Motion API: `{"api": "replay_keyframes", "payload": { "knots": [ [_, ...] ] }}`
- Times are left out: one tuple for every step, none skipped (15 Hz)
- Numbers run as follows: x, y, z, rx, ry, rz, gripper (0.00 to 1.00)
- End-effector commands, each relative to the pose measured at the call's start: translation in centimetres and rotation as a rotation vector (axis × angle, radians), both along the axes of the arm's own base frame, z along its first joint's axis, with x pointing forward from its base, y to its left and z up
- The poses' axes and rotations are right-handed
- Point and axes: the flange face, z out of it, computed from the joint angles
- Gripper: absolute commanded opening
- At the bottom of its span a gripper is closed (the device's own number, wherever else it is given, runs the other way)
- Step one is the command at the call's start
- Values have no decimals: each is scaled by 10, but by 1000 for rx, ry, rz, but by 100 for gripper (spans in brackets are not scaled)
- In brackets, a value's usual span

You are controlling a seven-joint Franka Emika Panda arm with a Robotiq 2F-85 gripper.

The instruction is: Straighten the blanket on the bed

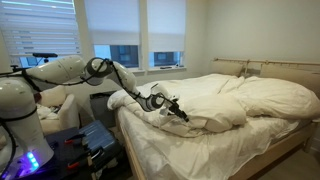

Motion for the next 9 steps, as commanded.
{"api": "replay_keyframes", "payload": {
  "knots": [
    [5,-10,5,-8,10,-20,24],
    [5,-13,6,-7,18,-25,16],
    [5,-15,7,-4,41,-27,9],
    [3,-18,9,-10,105,-26,2],
    [0,-21,9,-16,162,-25,0],
    [-2,-23,10,-32,226,-14,0],
    [-3,-26,12,-61,276,-13,0],
    [-6,-27,16,-76,327,7,0],
    [-10,-29,21,-86,374,35,1]
  ]
}}
